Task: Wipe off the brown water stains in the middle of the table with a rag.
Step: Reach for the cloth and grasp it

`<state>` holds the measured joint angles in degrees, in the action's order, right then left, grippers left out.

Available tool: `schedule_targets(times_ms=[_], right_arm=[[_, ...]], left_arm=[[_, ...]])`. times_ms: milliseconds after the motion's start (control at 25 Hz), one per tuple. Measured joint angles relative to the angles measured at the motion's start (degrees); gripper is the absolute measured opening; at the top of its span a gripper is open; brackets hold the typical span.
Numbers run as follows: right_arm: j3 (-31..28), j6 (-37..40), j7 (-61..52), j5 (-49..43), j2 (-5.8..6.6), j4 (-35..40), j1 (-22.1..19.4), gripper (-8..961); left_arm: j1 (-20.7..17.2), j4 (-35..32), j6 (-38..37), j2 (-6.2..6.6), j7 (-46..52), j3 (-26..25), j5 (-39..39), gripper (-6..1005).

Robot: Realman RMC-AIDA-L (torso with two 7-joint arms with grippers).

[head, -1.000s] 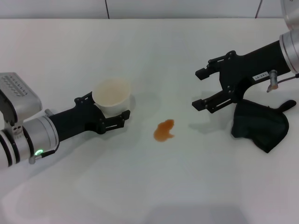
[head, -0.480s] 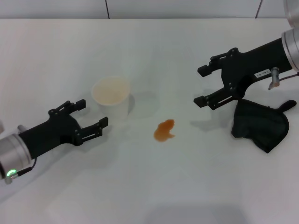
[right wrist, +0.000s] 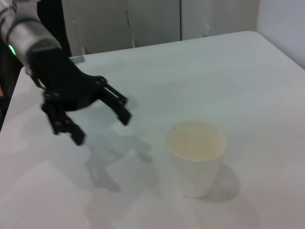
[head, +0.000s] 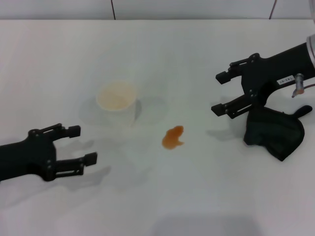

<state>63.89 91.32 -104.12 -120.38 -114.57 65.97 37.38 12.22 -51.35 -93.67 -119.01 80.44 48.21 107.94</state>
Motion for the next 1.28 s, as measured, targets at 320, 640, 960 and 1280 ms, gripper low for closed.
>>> schedule_targets(times_ms=[320, 640, 960, 1280], right_arm=[[0.03, 0.28, -2.25, -2.68, -0.12, 2.23, -1.21, 857], [0.68, 4.29, -4.77, -9.35, -0.10, 2.91, -0.74, 825], [0.90, 1.52, -5.03, -13.52, -0.45, -0.86, -0.06, 783], [1.93, -1.99, -4.70, -19.09, -0.40, -4.27, 1.43, 746]], left_arm=[[-0.96, -20.56, -7.39, 0.07, 14.47, 3.43, 9.80, 892], [6.78, -24.55, -13.75, 1.67, 19.65, 3.69, 14.07, 891], [9.85, -25.11, -13.93, 0.75, 19.78, 6.95, 17.18, 891], [10.38, -25.28, -13.79, 0.21, 19.57, 7.95, 17.22, 890]])
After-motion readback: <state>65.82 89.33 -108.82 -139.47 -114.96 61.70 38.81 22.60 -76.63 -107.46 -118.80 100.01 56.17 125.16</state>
